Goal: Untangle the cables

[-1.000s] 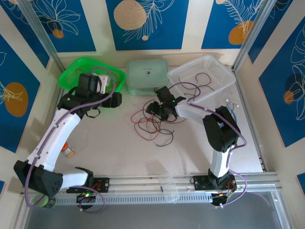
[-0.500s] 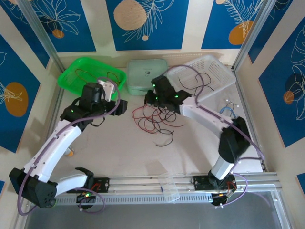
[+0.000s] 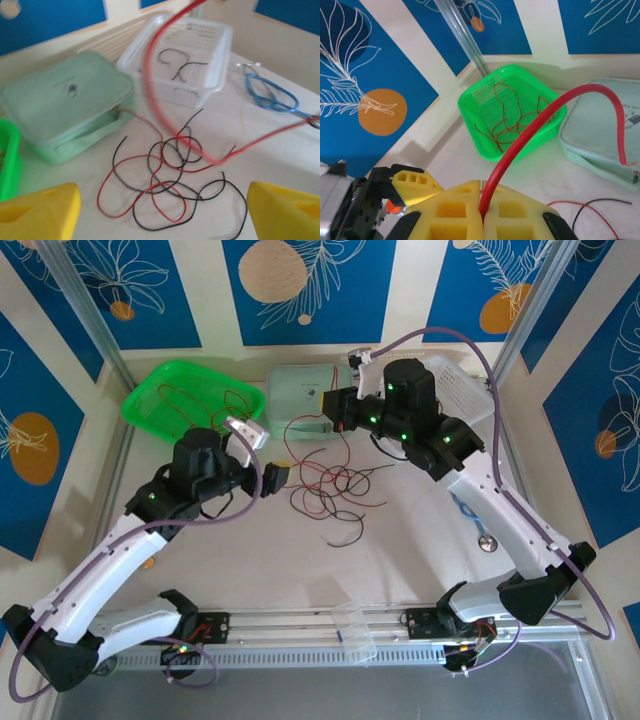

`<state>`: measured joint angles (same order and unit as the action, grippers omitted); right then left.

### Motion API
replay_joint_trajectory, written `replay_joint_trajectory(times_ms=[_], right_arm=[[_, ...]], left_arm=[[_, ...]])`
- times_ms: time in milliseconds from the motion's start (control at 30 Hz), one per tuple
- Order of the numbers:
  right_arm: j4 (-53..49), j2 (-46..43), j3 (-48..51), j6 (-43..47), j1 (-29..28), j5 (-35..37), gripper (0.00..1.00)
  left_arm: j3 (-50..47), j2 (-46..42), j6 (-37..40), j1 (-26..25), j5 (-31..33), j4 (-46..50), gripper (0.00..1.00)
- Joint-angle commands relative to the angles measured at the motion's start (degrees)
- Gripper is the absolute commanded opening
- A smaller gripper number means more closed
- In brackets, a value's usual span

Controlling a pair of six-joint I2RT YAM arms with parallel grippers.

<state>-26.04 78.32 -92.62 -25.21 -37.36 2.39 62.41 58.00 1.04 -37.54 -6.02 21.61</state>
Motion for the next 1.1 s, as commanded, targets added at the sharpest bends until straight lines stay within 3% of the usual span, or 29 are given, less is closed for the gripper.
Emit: replay_joint_trajectory(times_ms=[0, 133, 333, 433, 600, 767, 867, 967, 1067], right_arm=[[-4.01, -0.09, -1.45, 1.71, 0.36, -3.27, 0.00], [-3.67, -0.73, 0.18, 0.32, -0.06, -5.32, 0.00], [-3.32, -2.51, 2.73, -0.67, -1.56, -5.49, 0.00], [-3.31, -3.80, 4.21, -1.07, -1.75, -5.05, 0.00], [-2.97, -5.03, 6.41, -0.97, -1.75, -0.89, 0.00], [-1.12, -4.74, 7.86, -1.24, -1.48, 2.71, 0.00], [0.44, -4.00, 8.92, -1.59, -1.31, 3.53, 0.00], [0.97, -3.17, 9.13, -2.20, -1.22, 2.92, 0.00], [0.83, -2.79, 9.15, -2.56, -1.31, 1.51, 0.00]], left_arm=[[0.46, -0.48, 10.54, -4.60, -2.30, -4.52, 0.88], [1.47, 3.20, 14.21, -7.19, -0.41, -6.61, 0.91], [7.08, 10.68, 13.00, -7.23, 13.91, -8.06, 0.90], [7.98, 12.29, 12.94, -7.28, 17.33, -9.72, 0.90], [7.82, 11.32, 11.52, -7.28, 9.91, -9.39, 0.87], [10.26, 10.85, 10.78, -7.28, -8.68, 1.13, 0.86], [12.84, 12.48, 9.88, -7.28, -16.25, 8.79, 0.84], [12.55, 12.61, 8.87, -7.37, -15.54, 10.65, 0.84], [10.44, 11.28, 8.54, -7.36, -4.41, 7.98, 0.86]])
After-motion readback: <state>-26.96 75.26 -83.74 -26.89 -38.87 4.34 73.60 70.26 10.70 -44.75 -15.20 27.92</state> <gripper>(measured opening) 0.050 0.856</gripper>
